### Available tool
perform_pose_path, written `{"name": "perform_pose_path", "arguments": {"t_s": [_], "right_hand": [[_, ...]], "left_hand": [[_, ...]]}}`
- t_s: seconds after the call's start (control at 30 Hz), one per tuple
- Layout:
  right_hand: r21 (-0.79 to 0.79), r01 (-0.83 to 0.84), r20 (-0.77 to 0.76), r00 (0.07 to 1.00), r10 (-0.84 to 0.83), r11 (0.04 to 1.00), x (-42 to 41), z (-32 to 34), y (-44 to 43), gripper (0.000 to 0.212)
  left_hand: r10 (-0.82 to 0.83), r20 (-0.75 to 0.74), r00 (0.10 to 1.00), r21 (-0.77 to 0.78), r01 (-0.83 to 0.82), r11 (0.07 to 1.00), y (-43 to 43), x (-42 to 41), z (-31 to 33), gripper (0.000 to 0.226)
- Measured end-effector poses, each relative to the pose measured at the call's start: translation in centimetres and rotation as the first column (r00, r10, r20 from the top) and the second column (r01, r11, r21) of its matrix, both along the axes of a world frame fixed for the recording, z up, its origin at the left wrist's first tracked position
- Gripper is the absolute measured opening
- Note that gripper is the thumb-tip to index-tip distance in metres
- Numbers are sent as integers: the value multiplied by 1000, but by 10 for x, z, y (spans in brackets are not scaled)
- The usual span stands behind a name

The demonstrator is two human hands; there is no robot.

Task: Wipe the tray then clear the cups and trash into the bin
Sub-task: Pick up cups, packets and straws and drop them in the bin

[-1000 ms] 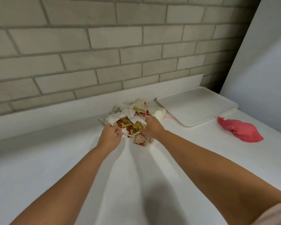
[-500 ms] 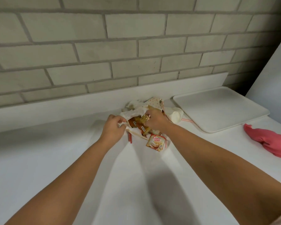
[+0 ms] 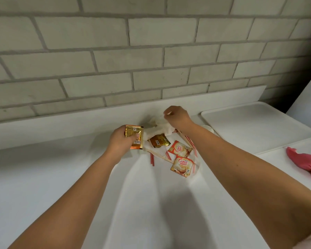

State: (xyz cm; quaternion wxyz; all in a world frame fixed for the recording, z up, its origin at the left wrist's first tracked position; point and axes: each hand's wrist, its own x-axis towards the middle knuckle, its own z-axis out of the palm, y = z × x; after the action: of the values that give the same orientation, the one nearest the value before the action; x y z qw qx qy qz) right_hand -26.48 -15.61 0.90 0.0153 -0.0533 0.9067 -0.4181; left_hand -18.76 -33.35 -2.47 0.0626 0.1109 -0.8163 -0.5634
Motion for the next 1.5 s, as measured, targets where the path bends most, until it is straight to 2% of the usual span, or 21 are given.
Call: {"name": "perform_pose_path", "arguments": {"t_s": [0.03,0.1,0.23,0.33,0.4,0.47,0.53,0.6,0.67,0.73,0.8,0.9,1.03,1.1,1.2,1.27,1.33,1.4,1.43,1.5], "right_hand": [[57,81,-44,996,-79,995,-9,-5,2,28],[167,138,-83,989,-126,976,-22,-13,2,30],[326,72,-115,993,-36,943,-32,-25,-14,45],[510,3,-85,995,47,860,-37,-40,-26,65],[608,-37,-40,996,77,793,-40,-50,-31,62],[647,-41,-39,996,86,761,-44,-57,-34,47],[605,-25,-71,994,85,796,-47,-58,-35,38],[453,-3,-104,993,56,891,-48,-52,-33,37],[320,5,-153,987,46,948,-48,-38,-31,33],[220,-1,-209,977,48,975,-44,-20,-29,28],[97,-26,-244,969,50,995,-36,-4,-30,35],[-28,-134,-262,957,122,991,-20,14,-39,28],[-90,-260,-313,924,221,961,7,18,-60,6],[-85,-333,-322,901,290,939,21,12,-70,7],[15,-457,-255,858,446,889,32,11,-79,5],[-28,-512,-198,845,497,858,30,18,-75,9],[-163,-477,-194,874,446,864,24,28,-66,10],[-195,-354,-218,925,311,915,13,31,-56,15],[-124,-281,-224,942,249,952,7,29,-51,17],[150,-205,-175,957,230,967,-3,19,-43,23]], "left_hand": [[30,12,999,44,-30,999,-4,-1,-2,17],[71,30,997,132,-74,988,-9,-1,-5,16],[105,39,994,231,-111,967,-12,-4,-9,10],[123,47,991,284,-131,950,-12,-4,-9,14],[135,47,990,312,-143,939,-13,-4,-9,22],[138,53,989,324,-148,934,-15,-4,-8,23],[137,57,989,336,-149,930,-18,-3,-9,21],[142,62,988,351,-155,923,-20,-4,-10,21],[148,70,986,393,-164,905,-20,-3,-10,21],[137,76,988,450,-156,879,-18,-3,-9,19],[123,88,989,509,-150,847,-15,-5,-10,18],[109,125,986,595,-162,787,-8,-9,-6,26],[28,108,994,721,-98,686,0,-12,6,44],[-48,53,997,747,-8,665,3,-12,12,55],[21,-34,999,751,11,661,3,-13,16,37],[138,-21,990,776,-71,626,-6,-12,18,18],[224,17,975,818,-142,557,-18,-10,18,19],[264,8,964,841,-150,519,-32,-8,18,29],[264,-10,964,853,-130,505,-37,-7,18,31],[256,-35,966,867,-98,489,-44,-6,17,32]]}}
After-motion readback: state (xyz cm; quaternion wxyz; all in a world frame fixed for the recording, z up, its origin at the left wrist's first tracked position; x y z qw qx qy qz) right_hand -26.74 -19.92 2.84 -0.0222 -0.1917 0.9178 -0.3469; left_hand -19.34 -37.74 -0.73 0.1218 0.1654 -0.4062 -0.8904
